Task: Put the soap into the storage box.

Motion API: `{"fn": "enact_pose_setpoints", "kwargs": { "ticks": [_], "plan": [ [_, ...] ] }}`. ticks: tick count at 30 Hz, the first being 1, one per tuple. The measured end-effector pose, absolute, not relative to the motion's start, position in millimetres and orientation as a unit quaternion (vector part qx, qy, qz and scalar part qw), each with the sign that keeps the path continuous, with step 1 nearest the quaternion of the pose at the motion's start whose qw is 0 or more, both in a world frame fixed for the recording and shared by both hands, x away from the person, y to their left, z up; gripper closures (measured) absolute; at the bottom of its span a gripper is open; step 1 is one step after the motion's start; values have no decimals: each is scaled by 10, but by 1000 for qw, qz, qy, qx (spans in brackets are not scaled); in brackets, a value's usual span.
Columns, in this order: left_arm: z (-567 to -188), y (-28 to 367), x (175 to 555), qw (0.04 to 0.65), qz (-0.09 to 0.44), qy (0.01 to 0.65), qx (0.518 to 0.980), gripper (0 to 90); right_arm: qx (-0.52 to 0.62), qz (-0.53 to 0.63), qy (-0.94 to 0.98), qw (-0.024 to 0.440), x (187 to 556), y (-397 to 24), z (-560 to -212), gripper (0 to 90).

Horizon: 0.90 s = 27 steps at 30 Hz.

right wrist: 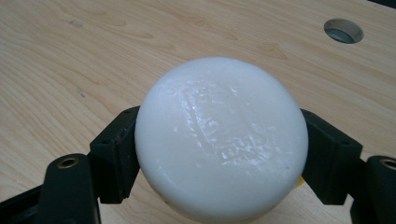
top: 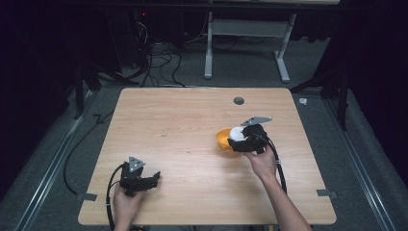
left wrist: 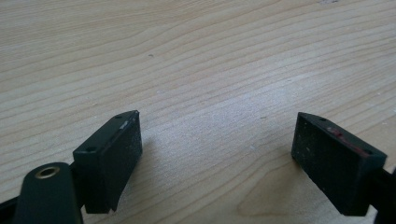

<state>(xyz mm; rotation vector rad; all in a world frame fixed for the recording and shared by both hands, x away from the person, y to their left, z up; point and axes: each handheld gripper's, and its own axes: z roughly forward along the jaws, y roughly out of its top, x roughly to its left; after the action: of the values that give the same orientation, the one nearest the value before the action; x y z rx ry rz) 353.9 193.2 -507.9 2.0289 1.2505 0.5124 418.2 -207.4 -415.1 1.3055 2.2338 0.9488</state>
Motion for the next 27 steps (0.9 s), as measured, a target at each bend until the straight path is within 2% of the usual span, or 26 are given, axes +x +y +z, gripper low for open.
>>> {"fn": "enact_pose_setpoints", "kwargs": {
  "ticks": [12, 27],
  "plan": [
    [-5079, 1932, 3539, 345, 197, 481, 781, 167, 471, 329, 795, 193, 4357, -2005, -4135, 250],
    [-5079, 1931, 3540, 345, 197, 481, 782, 164, 482, 300, 803, 178, 4539, -1873, -4317, 250]
  ]
}}
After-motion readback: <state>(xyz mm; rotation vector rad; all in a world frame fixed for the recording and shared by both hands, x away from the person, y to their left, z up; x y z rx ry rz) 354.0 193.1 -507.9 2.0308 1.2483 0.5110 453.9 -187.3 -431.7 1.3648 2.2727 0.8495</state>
